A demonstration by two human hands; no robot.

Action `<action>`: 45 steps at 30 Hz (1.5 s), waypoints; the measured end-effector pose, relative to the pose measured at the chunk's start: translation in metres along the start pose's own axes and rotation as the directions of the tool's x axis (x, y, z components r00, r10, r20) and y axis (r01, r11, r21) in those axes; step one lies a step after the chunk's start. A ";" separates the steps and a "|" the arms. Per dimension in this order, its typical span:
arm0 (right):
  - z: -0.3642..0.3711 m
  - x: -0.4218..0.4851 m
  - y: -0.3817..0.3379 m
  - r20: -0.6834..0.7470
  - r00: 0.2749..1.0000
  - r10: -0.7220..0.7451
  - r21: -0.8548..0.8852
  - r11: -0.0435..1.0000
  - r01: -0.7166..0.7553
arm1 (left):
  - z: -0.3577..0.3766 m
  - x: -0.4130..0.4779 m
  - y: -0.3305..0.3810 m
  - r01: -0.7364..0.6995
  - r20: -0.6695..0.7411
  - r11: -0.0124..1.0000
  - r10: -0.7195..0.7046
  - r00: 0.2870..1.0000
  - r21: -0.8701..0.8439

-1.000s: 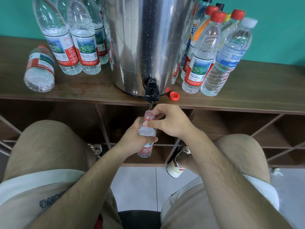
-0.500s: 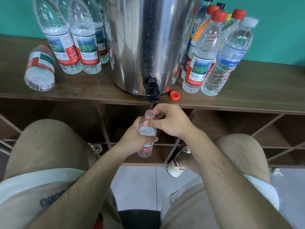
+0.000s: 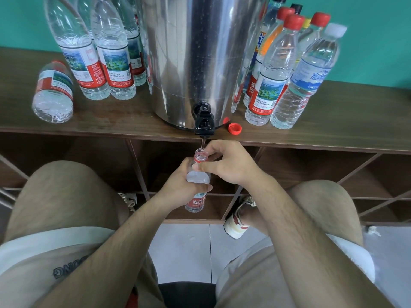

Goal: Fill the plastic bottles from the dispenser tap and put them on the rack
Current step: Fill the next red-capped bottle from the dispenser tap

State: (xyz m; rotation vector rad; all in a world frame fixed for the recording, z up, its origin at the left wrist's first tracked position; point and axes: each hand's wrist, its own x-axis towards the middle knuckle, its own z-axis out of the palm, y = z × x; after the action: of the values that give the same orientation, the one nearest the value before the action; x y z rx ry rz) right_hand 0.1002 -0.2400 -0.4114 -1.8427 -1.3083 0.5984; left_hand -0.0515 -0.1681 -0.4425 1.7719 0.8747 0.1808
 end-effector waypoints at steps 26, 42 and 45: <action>0.000 0.001 0.001 0.004 1.000 0.005 -0.007 1.000 -0.005 | 0.000 0.002 -0.003 -0.010 0.008 1.000 0.010 1.000 -0.026; 0.000 0.000 0.000 -0.005 1.000 0.001 0.008 1.000 -0.001 | 0.002 0.011 -0.013 -0.038 0.004 0.998 0.039 0.999 -0.044; 0.000 0.000 0.000 -0.005 1.000 0.000 0.003 1.000 0.000 | 0.002 0.012 -0.014 -0.037 0.000 0.999 0.037 0.999 -0.041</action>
State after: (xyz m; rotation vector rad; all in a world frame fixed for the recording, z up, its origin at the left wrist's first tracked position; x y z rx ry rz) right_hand 0.1005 -0.2397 -0.4119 -1.8408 -1.3034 0.5946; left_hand -0.0488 -0.1602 -0.4583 1.7508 0.8328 0.2200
